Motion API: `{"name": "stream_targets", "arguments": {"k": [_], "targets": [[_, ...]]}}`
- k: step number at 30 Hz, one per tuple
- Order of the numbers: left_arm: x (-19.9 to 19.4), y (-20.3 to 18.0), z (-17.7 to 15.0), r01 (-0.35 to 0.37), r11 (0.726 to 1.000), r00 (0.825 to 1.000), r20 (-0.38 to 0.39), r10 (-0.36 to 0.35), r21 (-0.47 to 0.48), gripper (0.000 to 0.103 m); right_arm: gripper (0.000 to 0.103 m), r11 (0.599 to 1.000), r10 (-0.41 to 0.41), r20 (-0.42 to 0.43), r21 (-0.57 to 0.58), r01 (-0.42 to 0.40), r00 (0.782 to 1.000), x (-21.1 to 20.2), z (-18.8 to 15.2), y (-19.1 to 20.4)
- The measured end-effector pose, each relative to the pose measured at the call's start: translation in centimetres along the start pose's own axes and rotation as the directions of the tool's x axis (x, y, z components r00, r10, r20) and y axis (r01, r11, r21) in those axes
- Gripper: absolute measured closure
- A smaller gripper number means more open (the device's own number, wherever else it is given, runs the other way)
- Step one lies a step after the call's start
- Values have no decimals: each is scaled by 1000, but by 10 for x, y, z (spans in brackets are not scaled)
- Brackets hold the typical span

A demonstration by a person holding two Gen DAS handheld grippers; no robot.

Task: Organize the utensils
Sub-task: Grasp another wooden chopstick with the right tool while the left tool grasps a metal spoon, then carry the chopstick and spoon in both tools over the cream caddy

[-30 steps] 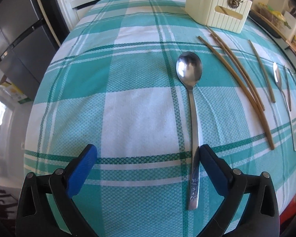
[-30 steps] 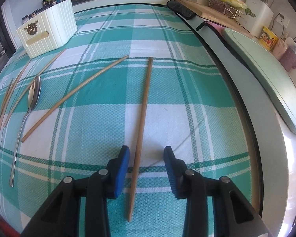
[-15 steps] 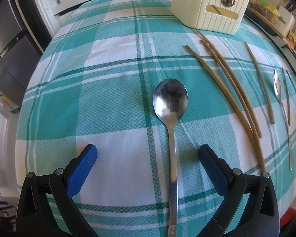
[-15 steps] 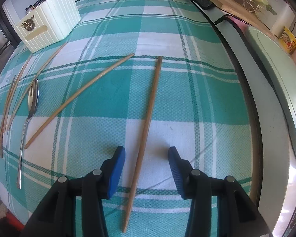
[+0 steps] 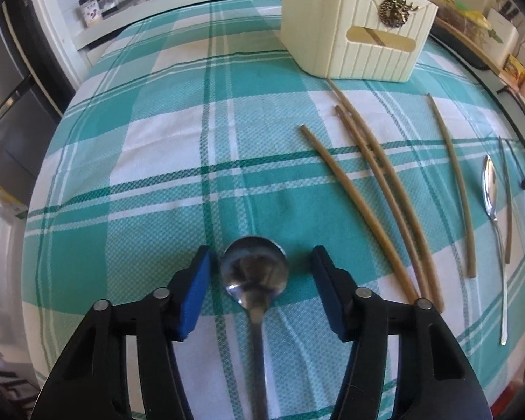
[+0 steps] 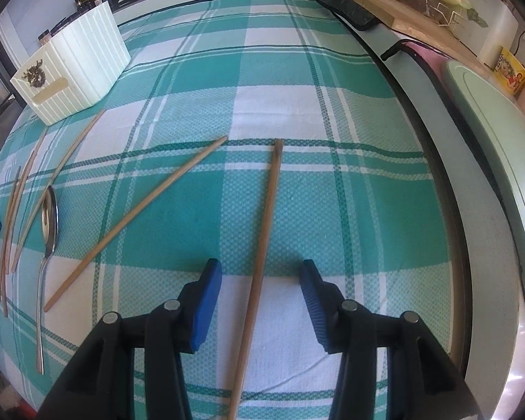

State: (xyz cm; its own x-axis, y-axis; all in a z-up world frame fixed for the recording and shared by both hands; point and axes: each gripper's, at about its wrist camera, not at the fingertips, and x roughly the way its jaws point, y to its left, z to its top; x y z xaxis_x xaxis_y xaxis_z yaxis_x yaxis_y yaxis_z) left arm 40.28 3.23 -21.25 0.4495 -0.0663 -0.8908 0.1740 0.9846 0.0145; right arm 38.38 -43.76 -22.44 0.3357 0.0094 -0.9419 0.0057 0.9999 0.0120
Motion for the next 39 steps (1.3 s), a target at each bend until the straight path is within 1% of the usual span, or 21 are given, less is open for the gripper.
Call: {"name": "stream_targets", "arguments": {"k": [1, 2, 3, 6, 7, 8, 9, 13, 15, 17, 20, 22, 25, 27, 30, 32, 37, 39], "targets": [[0, -2, 1, -3, 1000, 1000, 3, 3, 8, 53, 55, 1000, 1, -1, 3, -1, 1000, 2, 4, -1], [0, -3, 2, -8, 1000, 1000, 7, 8, 16, 60, 55, 1000, 0, 1, 4, 0, 1000, 3, 8, -1], [-1, -3, 3, -11, 1000, 1000, 10, 11, 21, 65, 55, 1000, 0, 3, 1, 0, 1000, 5, 13, -2], [-1, -1, 7, 3, 1000, 1000, 0, -3, 16, 67, 57, 1000, 2, 5, -4, -2, 1000, 14, 31, 0], [-2, 0, 7, 10, 1000, 1000, -1, -10, 14, 67, 66, 1000, 1, 16, 2, -2, 1000, 15, 36, 0], [-4, 1, 7, 19, 1000, 1000, 1, -19, 10, 67, 87, 1000, -5, 20, 8, 5, 1000, 16, 42, -1], [-8, 4, 7, 35, 999, 999, 12, -35, 3, 67, 96, 1000, -8, 21, 17, 8, 1000, 17, 46, -2], [-45, 12, 4, 84, 996, 992, 99, -82, -16, 67, 97, 994, 52, 58, 92, -58, 997, 13, 50, -8], [-65, 15, 2, 98, 995, 986, 137, -94, -18, 67, 97, 992, 77, 112, 88, -87, 991, -5, 45, -3], [-83, 16, 0, 111, 994, 979, 172, -106, -20, 67, 97, 991, 106, 170, 66, -118, 980, -30, 39, 6], [-109, 16, -1, 139, 990, 966, 222, -132, -16, 67, 97, 985, 161, 240, 25, -172, 957, -70, 29, 23], [-124, 14, 0, 151, 989, 955, 259, -144, -6, 67, 97, 981, 188, 278, -9, -194, 942, -96, 21, 36], [-144, 10, -2, 172, 985, 937, 307, -166, 7, 67, 97, 976, 218, 329, -68, -208, 919, -130, 11, 56], [-155, 9, -2, 190, 982, 926, 331, -182, 6, 67, 97, 974, 224, 357, -102, -200, 907, -148, 4, 67], [-167, 9, 0, 215, 977, 913, 355, -203, 6, 67, 97, 972, 229, 401, -136, -190, 887, -168, -2, 81], [-175, 9, 4, 230, 973, 904, 369, -216, 8, 67, 97, 971, 232, 436, -151, -183, 869, -180, -2, 89], [-196, 12, 20, 270, 963, 883, 397, -250, 8, 67, 97, 962, 272, 501, -168, -216, 822, -200, 10, 102], [-202, 13, 30, 293, 956, 876, 399, -271, 8, 67, 97, 958, 283, 520, -186, -217, 806, -208, 18, 109]]}}
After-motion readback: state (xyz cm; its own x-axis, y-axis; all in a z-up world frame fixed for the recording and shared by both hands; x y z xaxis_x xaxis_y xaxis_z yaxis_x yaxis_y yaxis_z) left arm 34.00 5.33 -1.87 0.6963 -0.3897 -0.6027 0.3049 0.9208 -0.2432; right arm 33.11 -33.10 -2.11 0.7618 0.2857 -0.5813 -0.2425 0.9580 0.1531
